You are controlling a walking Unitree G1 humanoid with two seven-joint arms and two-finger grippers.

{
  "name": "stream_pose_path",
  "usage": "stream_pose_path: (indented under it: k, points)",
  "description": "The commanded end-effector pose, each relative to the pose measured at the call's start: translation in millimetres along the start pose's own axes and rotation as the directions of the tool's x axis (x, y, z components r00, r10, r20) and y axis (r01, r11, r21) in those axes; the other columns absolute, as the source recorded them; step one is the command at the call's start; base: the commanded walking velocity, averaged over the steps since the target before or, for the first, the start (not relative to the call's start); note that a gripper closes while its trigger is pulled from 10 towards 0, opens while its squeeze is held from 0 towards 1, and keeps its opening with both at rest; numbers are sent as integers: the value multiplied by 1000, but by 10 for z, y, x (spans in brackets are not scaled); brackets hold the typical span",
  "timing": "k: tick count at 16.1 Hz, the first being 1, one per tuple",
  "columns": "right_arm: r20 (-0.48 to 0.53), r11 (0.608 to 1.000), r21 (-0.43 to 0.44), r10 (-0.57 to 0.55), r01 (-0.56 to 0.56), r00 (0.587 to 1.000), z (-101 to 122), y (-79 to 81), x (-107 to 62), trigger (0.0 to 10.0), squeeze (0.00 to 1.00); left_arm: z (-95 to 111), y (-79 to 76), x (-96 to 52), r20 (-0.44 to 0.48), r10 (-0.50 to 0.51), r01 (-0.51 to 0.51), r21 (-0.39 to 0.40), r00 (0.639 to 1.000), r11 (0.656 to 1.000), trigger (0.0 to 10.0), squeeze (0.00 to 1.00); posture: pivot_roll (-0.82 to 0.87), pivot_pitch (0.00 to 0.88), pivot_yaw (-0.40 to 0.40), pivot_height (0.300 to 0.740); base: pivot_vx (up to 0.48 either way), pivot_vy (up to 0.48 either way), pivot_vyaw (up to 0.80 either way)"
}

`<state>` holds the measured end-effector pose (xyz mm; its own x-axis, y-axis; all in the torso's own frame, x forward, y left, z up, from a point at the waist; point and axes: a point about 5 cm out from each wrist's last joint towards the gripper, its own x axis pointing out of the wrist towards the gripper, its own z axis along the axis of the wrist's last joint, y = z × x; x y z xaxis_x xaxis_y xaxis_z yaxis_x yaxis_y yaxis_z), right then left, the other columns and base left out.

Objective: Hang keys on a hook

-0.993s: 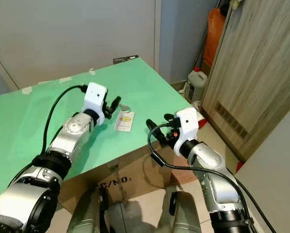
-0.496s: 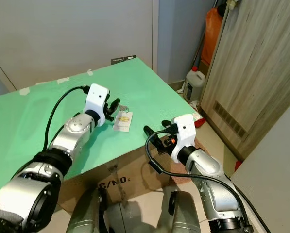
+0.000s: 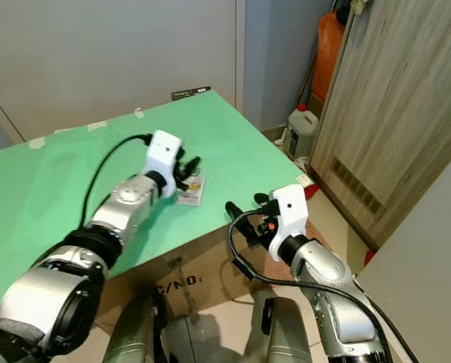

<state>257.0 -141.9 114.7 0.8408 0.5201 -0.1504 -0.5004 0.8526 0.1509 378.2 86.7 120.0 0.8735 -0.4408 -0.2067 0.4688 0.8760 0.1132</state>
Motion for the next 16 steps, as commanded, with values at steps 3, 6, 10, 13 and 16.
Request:
stream_pose_path:
  k: [3, 6, 10, 13, 16]
  points:
    - [-5, 1000, 1, -9, 9, 1000, -14, 34, -43, 10000, 0, -23, 46, -2, -34, 10, -10, 23, 999, 1000, 10000, 0, -191, 0, 94, 574, 0, 0, 0]
    - [-16, 1000, 7, -16, 16, 1000, -42, 44, -79, 10000, 0, -30, 114, -14, -47, 55, -53, 33, 997, 998, 10000, 0, -197, 0, 94, 574, 0, 0, 0]
    - [-29, 1000, 17, -12, 13, 999, -70, 91, -109, 10000, 0, -77, 122, -24, -70, 40, -40, 9, 997, 999, 10000, 0, -204, 0, 89, 574, 0, 0, 0]
    - [-31, 1000, 24, -9, 10, 999, -77, 124, -107, 10000, 0, -68, 135, -23, -72, 38, -38, 3, 997, 999, 10000, 0, -207, 2, 92, 574, 0, 0, 0]
    - [-36, 1000, 28, -9, 10, 999, -96, 136, -117, 10000, 0, -72, 131, -20, -88, 29, -28, 4, 996, 1000, 10000, 0, -212, 0, 98, 574, 0, 0, 0]
